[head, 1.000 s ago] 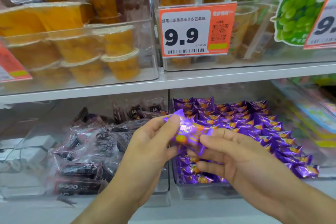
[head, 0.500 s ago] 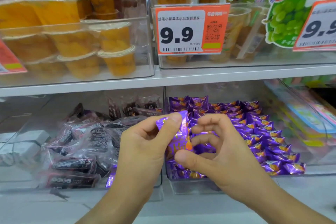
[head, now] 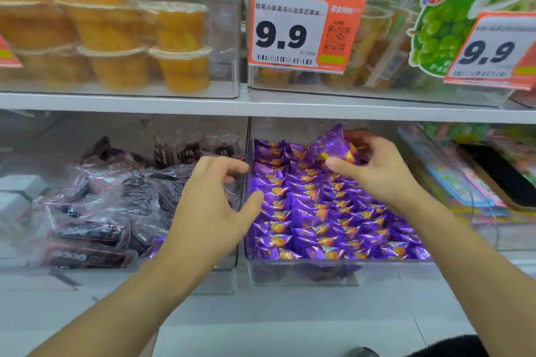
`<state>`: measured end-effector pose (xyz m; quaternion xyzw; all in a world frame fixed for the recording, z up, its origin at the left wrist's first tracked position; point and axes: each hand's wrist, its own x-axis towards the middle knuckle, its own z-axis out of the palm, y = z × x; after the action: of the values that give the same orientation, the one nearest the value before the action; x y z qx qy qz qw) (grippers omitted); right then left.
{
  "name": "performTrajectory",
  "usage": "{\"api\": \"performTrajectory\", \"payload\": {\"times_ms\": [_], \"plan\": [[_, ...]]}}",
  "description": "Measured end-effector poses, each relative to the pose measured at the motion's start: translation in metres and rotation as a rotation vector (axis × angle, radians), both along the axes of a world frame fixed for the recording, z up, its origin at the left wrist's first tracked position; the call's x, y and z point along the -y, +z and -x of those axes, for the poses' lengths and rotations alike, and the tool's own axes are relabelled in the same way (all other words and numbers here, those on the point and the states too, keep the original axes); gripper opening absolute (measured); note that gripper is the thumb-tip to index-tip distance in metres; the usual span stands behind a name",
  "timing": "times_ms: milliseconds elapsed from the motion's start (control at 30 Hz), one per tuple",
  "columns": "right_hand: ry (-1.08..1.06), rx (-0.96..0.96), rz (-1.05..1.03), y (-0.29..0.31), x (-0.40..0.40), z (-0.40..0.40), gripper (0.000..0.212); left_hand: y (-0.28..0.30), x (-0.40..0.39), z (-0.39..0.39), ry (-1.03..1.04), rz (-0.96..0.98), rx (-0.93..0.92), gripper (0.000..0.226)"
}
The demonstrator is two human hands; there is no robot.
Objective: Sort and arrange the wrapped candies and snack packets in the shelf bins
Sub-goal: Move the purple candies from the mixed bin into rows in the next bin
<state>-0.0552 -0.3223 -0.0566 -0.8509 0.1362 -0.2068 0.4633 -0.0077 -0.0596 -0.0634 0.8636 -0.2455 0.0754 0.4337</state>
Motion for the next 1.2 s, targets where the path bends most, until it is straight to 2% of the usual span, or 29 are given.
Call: {"api": "performTrajectory", "payload": {"times_ms": [67, 167, 233, 300, 500, 600, 767, 1000, 1133, 1200], "plan": [[-0.078, -0.061, 0.162, -0.002, 0.022, -0.02, 0.046, -0.004, 0.0, 0.0, 0.011, 0.015, -0.069, 0.037], [-0.086, -0.3, 0.37, -0.013, 0.046, -0.048, 0.052, -0.006, 0.003, 0.004, 0.013, 0.102, -0.147, 0.036], [-0.049, -0.46, 0.452, -0.022, 0.059, -0.061, 0.056, -0.008, 0.002, 0.004, 0.015, 0.136, -0.162, 0.034], [-0.018, -0.542, 0.473, -0.026, 0.065, -0.068, 0.057, -0.01, 0.001, 0.003, 0.009, 0.156, -0.165, 0.035], [0.046, -0.459, 0.363, -0.041, 0.062, -0.076, 0.053, -0.014, 0.0, 0.003, 0.005, 0.16, -0.171, 0.034], [-0.032, -0.378, 0.323, -0.046, 0.063, -0.075, 0.058, -0.016, 0.001, 0.0, 0.01, 0.15, -0.178, 0.033], [-0.134, -0.37, 0.305, -0.048, 0.065, -0.072, 0.068, -0.016, 0.002, -0.003, 0.005, 0.148, -0.178, 0.033], [-0.186, -0.391, 0.385, -0.05, 0.063, -0.073, 0.058, -0.016, 0.001, -0.004, 0.003, 0.147, -0.175, 0.033], [-0.261, -0.34, 0.325, -0.05, 0.063, -0.072, 0.051, -0.016, 0.0, -0.003, 0.009, 0.135, -0.168, 0.034], [-0.225, -0.38, 0.351, -0.051, 0.062, -0.072, 0.05, -0.015, 0.0, -0.002, 0.009, 0.129, -0.169, 0.034]]}}
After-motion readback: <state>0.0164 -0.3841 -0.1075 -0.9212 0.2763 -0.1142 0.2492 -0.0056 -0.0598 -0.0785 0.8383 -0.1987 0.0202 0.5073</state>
